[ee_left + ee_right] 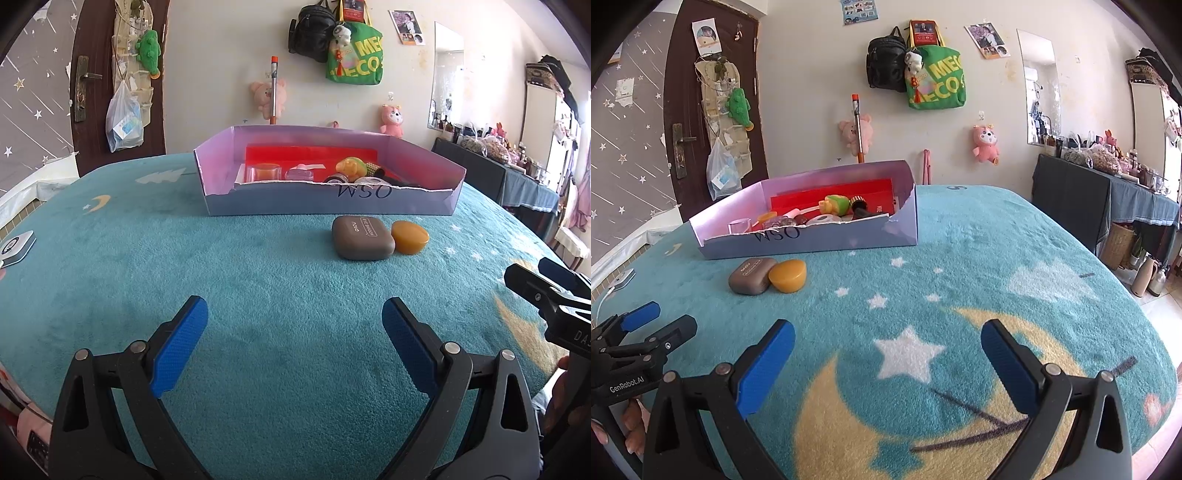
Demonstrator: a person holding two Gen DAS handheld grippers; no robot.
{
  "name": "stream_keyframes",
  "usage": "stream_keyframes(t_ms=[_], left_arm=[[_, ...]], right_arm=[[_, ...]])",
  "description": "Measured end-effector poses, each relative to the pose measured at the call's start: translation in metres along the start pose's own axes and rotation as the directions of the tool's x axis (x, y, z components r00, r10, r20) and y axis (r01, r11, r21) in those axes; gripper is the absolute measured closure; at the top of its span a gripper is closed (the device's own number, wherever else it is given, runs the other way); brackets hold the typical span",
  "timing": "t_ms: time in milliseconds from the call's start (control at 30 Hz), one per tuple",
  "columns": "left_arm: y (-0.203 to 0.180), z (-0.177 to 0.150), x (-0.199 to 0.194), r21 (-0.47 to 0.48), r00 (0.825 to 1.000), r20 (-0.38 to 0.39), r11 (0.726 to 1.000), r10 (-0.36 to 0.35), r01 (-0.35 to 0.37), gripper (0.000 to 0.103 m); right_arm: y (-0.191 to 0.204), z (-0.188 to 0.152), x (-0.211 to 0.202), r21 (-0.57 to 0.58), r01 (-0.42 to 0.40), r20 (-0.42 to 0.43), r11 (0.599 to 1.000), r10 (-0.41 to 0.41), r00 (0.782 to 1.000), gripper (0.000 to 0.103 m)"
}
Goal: Organize rigid objects
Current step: 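Move both open tools toward the brown eye shadow case and orange sponge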
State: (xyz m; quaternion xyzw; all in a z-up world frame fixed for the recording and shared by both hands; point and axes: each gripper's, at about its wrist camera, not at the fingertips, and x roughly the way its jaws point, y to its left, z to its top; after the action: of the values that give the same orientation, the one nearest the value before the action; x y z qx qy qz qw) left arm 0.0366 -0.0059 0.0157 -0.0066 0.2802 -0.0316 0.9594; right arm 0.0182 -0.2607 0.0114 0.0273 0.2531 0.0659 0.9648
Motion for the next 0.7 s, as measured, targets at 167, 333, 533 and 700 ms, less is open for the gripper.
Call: stream_keyframes(t_ms=[167,333,533,700], left_arm=[[-0.0002,-0.0003,0.0,-0.001,1.0,0.0,1.0,-0.001,0.001,0.006],[-0.0005,-0.0006,0.0002,-0.004,1.0,0.002,1.0,-0.001,0.001,0.006],[-0.0009,-0.0008,0.0012,-0.007,1.0,0.003,1.0,-0.003,0.003,0.006],[-0.0015,0.0002,0.0019,-0.004,1.0,-0.001,1.0,-0.008,0.008,0.006]], right_arm=[[0.0012,0.0009,0.0016,-0.005,0.002,0.006,1.0,-0.002,1.0,0.0],[0.0009,0.0018,0.003,0.001,-0.001,0.004,1.0,0.001,1.0,0.0],[0.0009,0.0019,0.0034,-0.003,0.003,0.006,1.0,-0.003,1.0,0.0],[0.0004,0.002,0.004,0.001,-0.001,0.003,1.0,0.001,1.0,0.0]])
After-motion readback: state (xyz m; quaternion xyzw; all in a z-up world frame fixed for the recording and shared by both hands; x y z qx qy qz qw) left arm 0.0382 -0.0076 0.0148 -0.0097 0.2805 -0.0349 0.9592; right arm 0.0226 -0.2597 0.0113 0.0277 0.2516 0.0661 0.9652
